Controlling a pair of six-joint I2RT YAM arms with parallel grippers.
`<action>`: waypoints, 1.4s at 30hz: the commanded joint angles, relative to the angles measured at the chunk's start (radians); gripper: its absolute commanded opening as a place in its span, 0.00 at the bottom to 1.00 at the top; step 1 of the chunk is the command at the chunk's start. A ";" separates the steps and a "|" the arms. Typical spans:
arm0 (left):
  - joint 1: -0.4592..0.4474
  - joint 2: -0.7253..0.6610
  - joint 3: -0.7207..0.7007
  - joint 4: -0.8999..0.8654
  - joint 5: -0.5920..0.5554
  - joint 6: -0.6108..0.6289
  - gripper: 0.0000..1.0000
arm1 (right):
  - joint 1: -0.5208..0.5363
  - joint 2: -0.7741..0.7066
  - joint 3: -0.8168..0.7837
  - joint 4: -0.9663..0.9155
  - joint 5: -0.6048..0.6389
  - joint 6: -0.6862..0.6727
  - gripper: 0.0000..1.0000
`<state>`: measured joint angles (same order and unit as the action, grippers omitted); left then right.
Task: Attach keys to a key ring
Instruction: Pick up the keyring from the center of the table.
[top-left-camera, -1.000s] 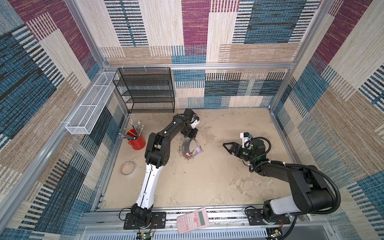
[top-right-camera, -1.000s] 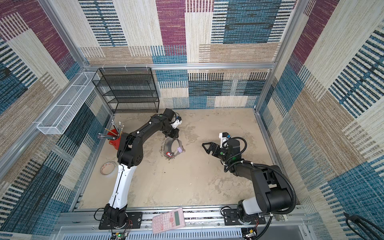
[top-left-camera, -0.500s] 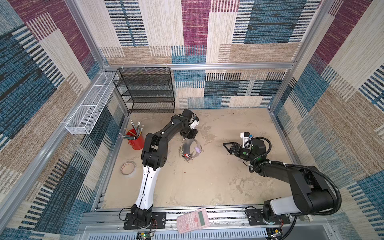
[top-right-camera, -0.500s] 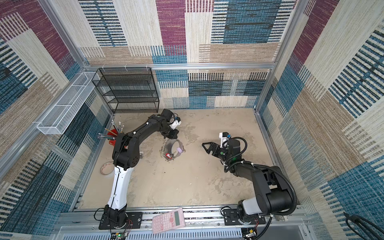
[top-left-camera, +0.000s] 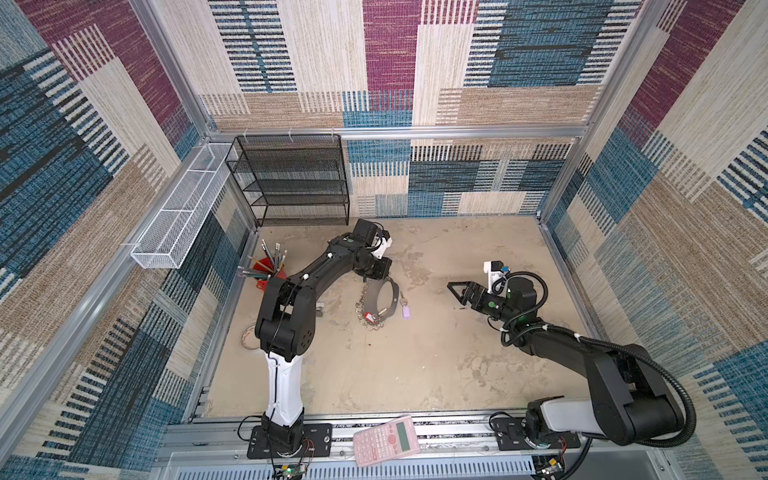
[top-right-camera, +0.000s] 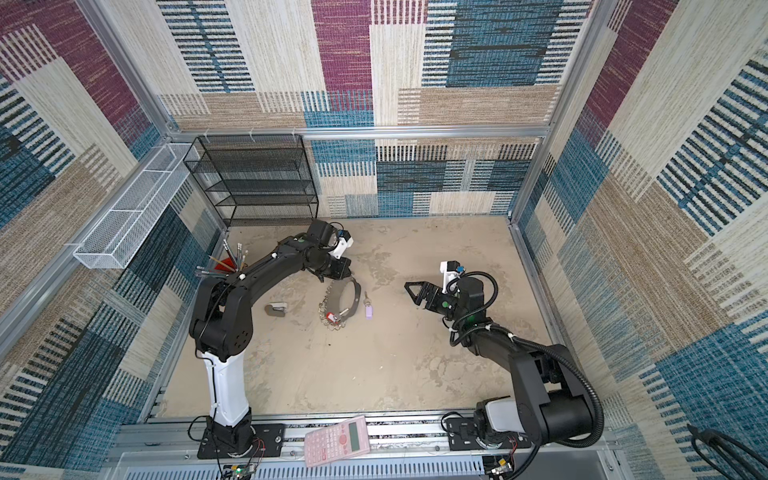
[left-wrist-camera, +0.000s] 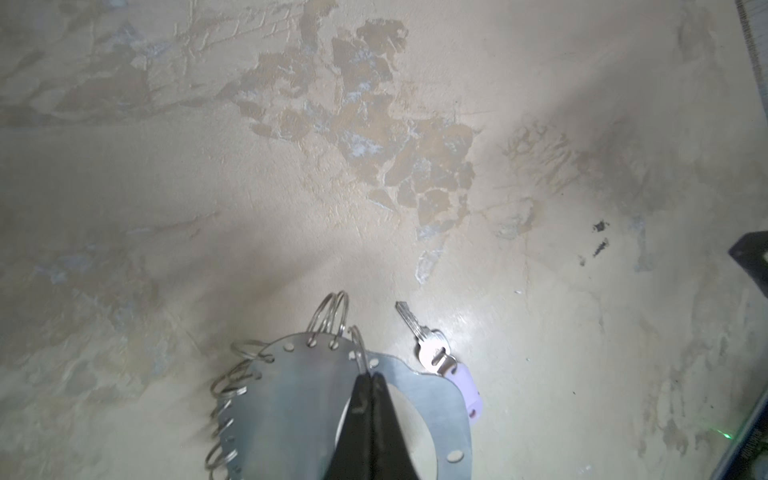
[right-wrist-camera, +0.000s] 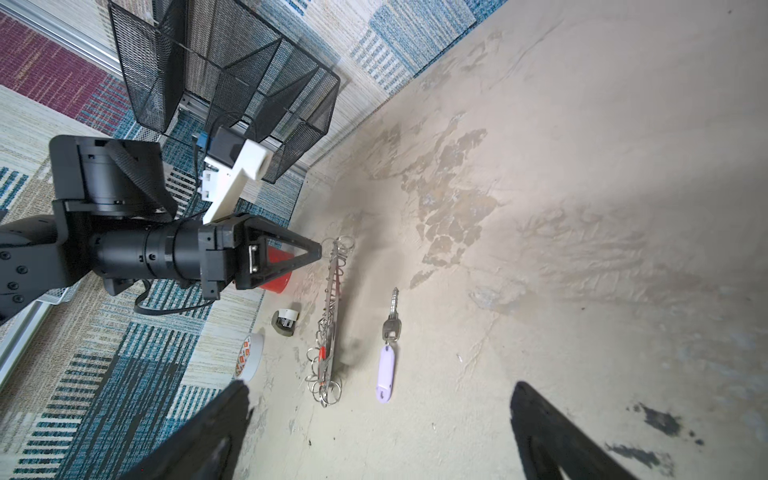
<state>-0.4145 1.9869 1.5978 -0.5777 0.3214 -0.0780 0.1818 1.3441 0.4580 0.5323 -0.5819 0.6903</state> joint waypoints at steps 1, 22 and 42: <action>-0.006 -0.076 -0.070 0.080 0.023 -0.069 0.00 | 0.002 -0.016 0.002 0.002 0.013 -0.009 1.00; -0.099 -0.522 -0.646 0.704 0.202 -0.266 0.00 | 0.032 -0.052 0.019 0.122 -0.127 -0.028 0.89; -0.140 -0.779 -0.871 1.086 0.322 -0.243 0.00 | 0.089 -0.242 0.090 0.074 -0.228 -0.051 0.58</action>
<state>-0.5461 1.2247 0.7189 0.4385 0.6186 -0.3618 0.2665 1.1191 0.5350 0.6010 -0.7784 0.6479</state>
